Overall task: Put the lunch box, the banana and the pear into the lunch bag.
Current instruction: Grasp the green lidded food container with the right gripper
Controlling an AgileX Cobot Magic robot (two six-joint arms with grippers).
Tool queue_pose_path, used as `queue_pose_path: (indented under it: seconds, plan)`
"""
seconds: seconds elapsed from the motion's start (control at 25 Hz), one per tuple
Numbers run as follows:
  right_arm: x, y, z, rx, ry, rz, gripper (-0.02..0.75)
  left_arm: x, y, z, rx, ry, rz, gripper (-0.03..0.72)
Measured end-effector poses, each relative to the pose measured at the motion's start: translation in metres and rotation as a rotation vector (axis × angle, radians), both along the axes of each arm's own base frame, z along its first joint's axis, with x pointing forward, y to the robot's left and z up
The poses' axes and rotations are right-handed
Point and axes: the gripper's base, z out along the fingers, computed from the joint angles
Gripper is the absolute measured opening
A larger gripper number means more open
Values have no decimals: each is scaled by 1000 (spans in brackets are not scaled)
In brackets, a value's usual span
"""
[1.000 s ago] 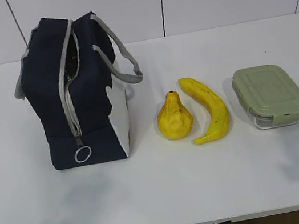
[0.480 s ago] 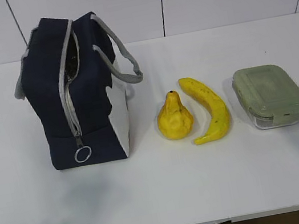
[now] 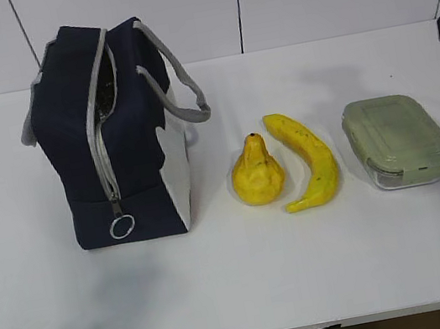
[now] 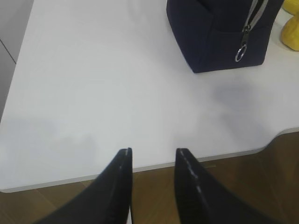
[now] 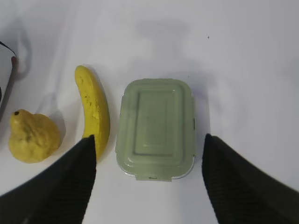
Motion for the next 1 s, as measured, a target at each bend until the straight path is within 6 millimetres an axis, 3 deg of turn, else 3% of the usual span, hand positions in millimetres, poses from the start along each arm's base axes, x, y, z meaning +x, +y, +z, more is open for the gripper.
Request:
queue_pose_path:
  seconds: [0.24, 0.44, 0.72, 1.0]
  plan:
    - [46, 4, -12, 13, 179, -2, 558, 0, 0, 0, 0, 0, 0, 237]
    - [69, 6, -20, 9, 278, -1, 558, 0, 0, 0, 0, 0, 0, 237]
    - [84, 1, -29, 78, 350, 30, 558, 0, 0, 0, 0, 0, 0, 237]
    - [86, -35, -34, 198, 355, 102, 558, 0, 0, 0, 0, 0, 0, 237]
